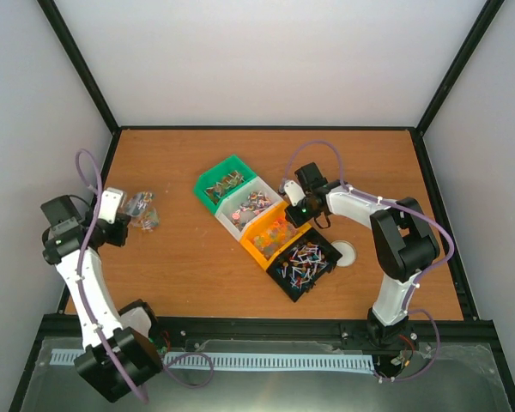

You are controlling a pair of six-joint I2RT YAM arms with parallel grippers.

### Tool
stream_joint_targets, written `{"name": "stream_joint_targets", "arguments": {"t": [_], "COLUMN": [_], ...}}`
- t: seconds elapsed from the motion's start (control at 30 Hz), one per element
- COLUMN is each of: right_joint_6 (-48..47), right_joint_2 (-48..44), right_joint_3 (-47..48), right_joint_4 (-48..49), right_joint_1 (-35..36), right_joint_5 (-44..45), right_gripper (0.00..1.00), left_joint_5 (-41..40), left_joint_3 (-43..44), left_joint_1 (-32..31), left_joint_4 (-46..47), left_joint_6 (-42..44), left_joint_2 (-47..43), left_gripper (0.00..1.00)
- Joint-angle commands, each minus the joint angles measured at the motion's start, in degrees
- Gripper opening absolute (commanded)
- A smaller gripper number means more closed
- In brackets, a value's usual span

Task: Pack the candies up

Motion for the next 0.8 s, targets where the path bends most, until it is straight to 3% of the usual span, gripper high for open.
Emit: {"name": "stream_joint_targets", "arguments": {"t": [0.0,0.23,0.77], "right_joint_6": [0.2,1.8,3.9], "right_joint_2": [-1.6,-1.4,-1.8], "right_joint_3": [-0.2,-0.5,-2.0], "right_joint_4": [0.2,1.4,3.8], "right_joint_1": [-1.0,-1.1,-1.6], "right_joint_5": [0.7,-0.4,-0.7], "right_gripper": [0.03,0.03,0.03], "left_joint_5": [1.8,-0.8,-6.3], "left_joint_3": [2.6,3.3,11.2], "left_joint_1": [3.2,9.2,9.4], "left_joint_4": [-7.6,-8.6,-15.6], "left_joint_6": [10.4,13.9,23.1], "left_joint_2": [0.9,6.2,17.6], "left_gripper": [0.01,0.01,0.01]}}
